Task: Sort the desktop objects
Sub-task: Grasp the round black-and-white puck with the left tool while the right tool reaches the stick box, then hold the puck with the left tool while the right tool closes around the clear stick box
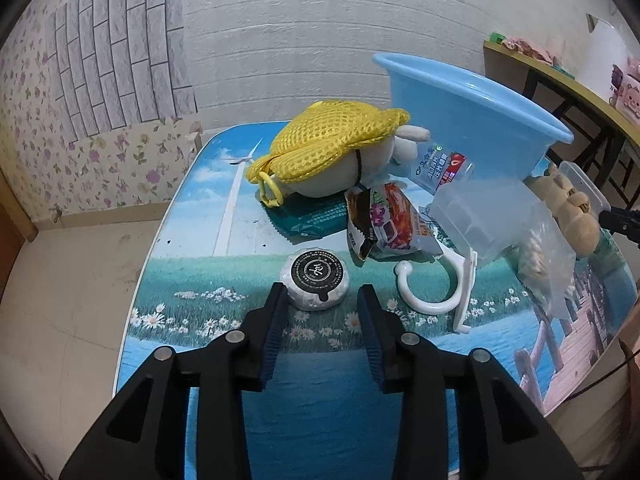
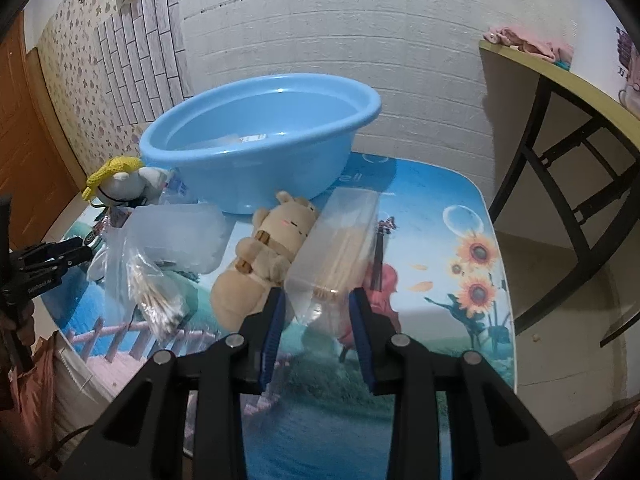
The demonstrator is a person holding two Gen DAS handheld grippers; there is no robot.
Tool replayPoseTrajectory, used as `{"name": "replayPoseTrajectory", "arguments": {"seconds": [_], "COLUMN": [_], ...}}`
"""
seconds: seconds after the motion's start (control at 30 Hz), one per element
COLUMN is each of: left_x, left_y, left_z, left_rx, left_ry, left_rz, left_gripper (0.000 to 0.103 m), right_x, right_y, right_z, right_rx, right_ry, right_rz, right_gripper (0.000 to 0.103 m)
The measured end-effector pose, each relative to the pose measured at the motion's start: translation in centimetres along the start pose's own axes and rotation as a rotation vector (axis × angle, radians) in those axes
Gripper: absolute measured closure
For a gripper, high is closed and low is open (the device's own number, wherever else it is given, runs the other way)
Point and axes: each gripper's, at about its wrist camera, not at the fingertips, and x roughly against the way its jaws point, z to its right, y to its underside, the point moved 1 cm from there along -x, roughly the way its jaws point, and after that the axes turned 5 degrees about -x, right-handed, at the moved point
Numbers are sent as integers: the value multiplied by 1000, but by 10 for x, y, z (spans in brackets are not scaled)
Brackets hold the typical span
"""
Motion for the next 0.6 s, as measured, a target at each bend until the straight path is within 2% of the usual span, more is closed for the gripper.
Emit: {"name": "replayPoseTrajectory", "arguments": {"seconds": [0.07,0.17,0.27,0.33,0.37,0.4,0.47,0.6], "left_x": [-1,-3,-4,-6,-7,-9,-9,-10], "left_y": [-1,-2,-3,-3,-2,-2,-2,-1], "left_z": [1,5,8,6,4,3,3,5], "left_rx": [2,-13,-24,-4,8,10,3,2], "left_ry": [5,11,2,-5,-12,-10,-8,-15], "left_rz": [1,-5,-9,-15,-29,-42,-44,-44], "left_gripper": [60,44,39,26,12,6,5,1], "right_x": [-6,-14,-20,-23,-24,-24,-25,-23], "right_y": [-2,-6,-9,-10,-9,-9,-6,-2], "right_z": [-1,-3,-2,-1,1,2,5,7], "right_rx": [-2,1,-7,-17,-23,-28,-33,-36], "right_ry": [5,22,21,16,12,8,6,-13], "right_rz": [-6,3,-2,-3,-3,-5,-19,-26], "right_gripper": [70,70,70,70,70,70,71,79]}}
